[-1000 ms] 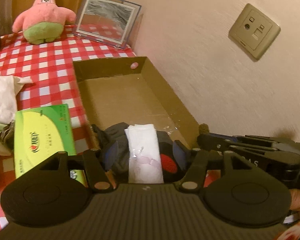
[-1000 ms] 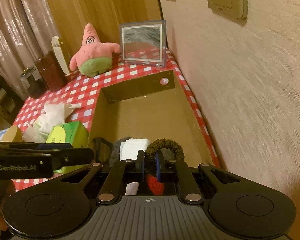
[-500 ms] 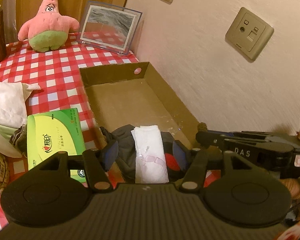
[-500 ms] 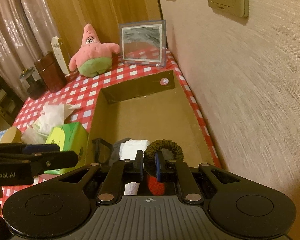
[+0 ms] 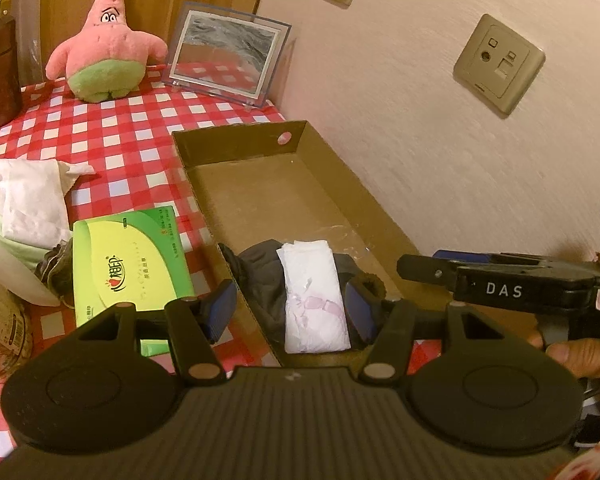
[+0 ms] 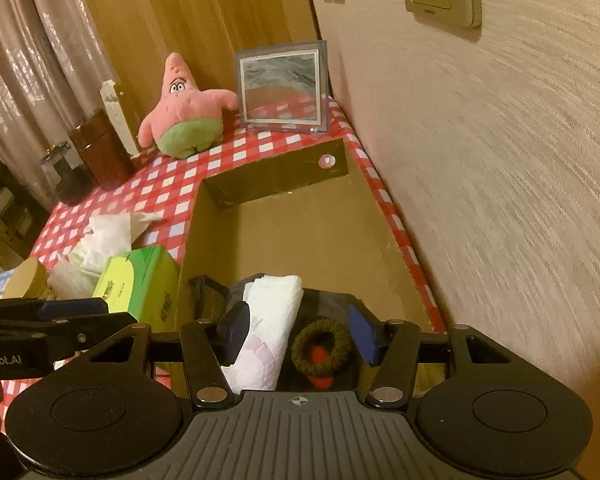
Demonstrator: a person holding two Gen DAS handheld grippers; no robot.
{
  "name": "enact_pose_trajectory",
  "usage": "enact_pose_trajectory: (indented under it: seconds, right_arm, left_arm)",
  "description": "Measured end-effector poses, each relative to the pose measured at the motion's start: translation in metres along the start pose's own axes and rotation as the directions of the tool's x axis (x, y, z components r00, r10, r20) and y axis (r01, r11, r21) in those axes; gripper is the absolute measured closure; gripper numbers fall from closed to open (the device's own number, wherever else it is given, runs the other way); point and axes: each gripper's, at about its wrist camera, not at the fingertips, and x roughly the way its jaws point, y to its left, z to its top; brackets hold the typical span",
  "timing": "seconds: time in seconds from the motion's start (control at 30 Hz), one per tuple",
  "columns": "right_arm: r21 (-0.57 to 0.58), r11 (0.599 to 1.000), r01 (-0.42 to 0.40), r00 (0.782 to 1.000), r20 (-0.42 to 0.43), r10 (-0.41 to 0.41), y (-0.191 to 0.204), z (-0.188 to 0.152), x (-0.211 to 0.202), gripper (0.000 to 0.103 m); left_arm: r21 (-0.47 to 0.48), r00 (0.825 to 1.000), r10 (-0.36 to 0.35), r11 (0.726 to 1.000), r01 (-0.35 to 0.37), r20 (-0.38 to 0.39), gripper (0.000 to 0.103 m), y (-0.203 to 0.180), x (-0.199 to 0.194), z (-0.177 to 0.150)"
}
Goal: Organize soft objects
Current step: 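Withdraw both open tools from the box back over the cloth pile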
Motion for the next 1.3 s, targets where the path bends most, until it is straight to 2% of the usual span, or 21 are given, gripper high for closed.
enact_pose_trajectory:
  seconds: [0.43, 0.6, 0.8, 1.1, 1.3]
  right_arm:
    - [-0.063, 0.998, -0.024, 1.0, 0.005, 0.024, 0.03, -0.001, -0.019, 0.048]
    - [-0.107, 0.993, -0.047, 0.999, 0.011, 0.048, 0.046, 0.004, -0.024, 0.048]
    - [-0.201, 0.975, -0.097, 0.995, 0.005, 0.1, 0.073, 0.012, -0.024, 0.048]
    - [-0.375, 0.913, -0.161, 0.987, -0.038, 0.158, 0.121, 0.023, -0.011, 0.048]
    - [-0.536, 0.816, -0.216, 0.976, -0.089, 0.2, 0.159, 0.026, 0.003, 0.048]
  left_arm:
    - [0.067, 1.0, -0.019, 0.998, 0.017, 0.019, 0.046, -0.004, -0.028, -0.006]
    - [0.112, 1.0, -0.018, 0.994, 0.015, 0.025, 0.041, 0.0, -0.044, -0.01]
    - [0.15, 0.999, -0.004, 0.989, -0.002, 0.039, 0.036, 0.022, -0.066, -0.009]
    - [0.227, 0.997, 0.054, 0.972, -0.064, 0.053, 0.034, 0.077, -0.106, 0.001]
    - [0.271, 0.993, 0.104, 0.956, -0.114, 0.049, 0.033, 0.116, -0.128, 0.006]
